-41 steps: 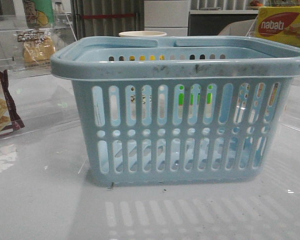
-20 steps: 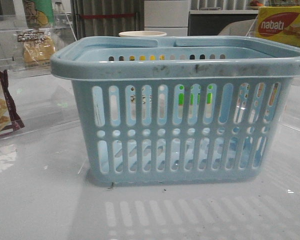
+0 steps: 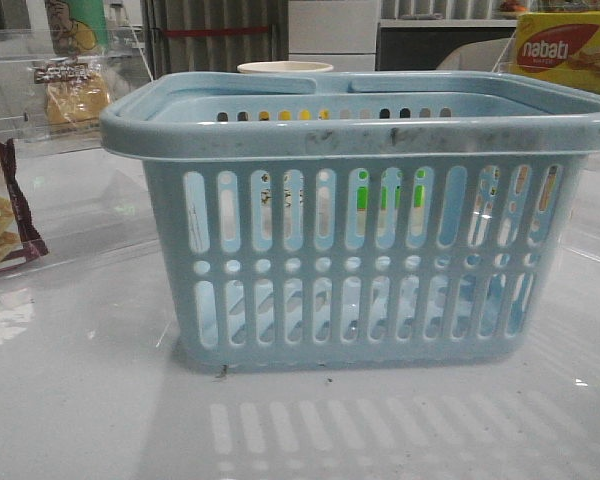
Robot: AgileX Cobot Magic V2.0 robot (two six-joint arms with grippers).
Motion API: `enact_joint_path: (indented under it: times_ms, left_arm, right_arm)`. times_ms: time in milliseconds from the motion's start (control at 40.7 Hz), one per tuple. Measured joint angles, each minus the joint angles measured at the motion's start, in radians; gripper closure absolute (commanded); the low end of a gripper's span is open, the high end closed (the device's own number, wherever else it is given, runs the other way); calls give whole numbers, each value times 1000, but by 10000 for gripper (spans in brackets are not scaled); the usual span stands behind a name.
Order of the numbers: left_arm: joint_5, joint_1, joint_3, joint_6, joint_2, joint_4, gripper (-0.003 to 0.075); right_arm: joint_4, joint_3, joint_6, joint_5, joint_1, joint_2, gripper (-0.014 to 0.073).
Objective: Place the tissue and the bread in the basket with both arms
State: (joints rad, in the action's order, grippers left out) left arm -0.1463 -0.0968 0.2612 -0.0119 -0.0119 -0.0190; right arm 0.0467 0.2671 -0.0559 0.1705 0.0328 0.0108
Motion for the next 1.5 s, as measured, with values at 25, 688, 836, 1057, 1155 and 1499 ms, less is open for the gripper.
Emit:
enact_joint_path:
  times_ms: [25, 688, 836, 1057, 1155, 1499]
  left_arm:
    - [-32, 0, 30, 0, -15, 0, 629]
    - [-600, 0, 551, 1, -544, 0, 629]
    - [-608, 0, 533, 1, -606, 0, 622]
    - [-608, 0, 522, -9, -680, 19, 283]
    - [-608, -15, 522, -10, -697, 19, 185]
    - [-608, -207, 522, -11, -705, 19, 261]
  right_arm:
    - [0, 26, 0, 22, 0, 0, 536]
    - [0, 469, 0, 567, 0, -534, 536]
    - [0, 451, 0, 584, 0, -630, 534]
    - [0, 449, 0, 590, 0, -745, 181]
    - [-13, 449, 0, 574, 0, -789, 50]
    - [-37, 581, 14, 512, 122, -1043, 55]
